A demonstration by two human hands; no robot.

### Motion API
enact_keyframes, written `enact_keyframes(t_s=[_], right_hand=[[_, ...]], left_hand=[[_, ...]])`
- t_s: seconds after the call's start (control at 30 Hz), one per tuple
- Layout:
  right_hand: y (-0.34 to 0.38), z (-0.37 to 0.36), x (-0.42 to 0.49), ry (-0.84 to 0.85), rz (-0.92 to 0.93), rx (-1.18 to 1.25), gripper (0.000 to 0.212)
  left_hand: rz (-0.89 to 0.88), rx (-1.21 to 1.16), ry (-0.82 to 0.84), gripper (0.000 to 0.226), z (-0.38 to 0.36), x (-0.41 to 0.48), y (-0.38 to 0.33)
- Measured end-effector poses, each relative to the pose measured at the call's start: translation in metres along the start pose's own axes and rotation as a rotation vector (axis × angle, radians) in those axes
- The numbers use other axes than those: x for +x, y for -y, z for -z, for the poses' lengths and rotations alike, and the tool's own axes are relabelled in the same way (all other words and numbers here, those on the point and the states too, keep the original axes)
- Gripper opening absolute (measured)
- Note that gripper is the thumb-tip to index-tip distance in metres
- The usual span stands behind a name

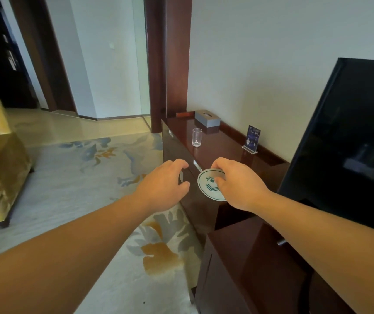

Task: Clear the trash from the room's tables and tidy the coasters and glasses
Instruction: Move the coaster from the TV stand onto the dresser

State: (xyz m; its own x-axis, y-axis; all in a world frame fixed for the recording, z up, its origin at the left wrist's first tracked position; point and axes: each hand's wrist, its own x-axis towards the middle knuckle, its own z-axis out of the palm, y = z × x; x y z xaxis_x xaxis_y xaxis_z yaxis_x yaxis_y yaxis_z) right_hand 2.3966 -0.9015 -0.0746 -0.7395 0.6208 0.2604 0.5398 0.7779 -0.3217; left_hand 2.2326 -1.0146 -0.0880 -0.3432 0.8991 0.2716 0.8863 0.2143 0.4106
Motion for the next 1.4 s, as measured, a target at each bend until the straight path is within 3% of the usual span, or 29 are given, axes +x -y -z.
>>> enact_keyframes(t_s=[0.53, 1.0, 1.4], right_hand=[[-0.045, -0.055, 0.185, 0.067, -0.019, 0.067, 0.012], [-0.040, -0.113, 0.332, 0.017, -0.240, 0.012, 0.028], [-0.090, -0.137, 0.409, 0.054, -0.378, -0.013, 0.027]], left_hand=[[0.025, 0.032, 0.023, 0.049, -0.022, 0.169, 0.087], [-0.126, -0.070, 0.141, 0.047, -0.029, 0.328, 0.210], [-0.206, -0.132, 0.235, 0.045, -0.074, 0.427, 0.251]])
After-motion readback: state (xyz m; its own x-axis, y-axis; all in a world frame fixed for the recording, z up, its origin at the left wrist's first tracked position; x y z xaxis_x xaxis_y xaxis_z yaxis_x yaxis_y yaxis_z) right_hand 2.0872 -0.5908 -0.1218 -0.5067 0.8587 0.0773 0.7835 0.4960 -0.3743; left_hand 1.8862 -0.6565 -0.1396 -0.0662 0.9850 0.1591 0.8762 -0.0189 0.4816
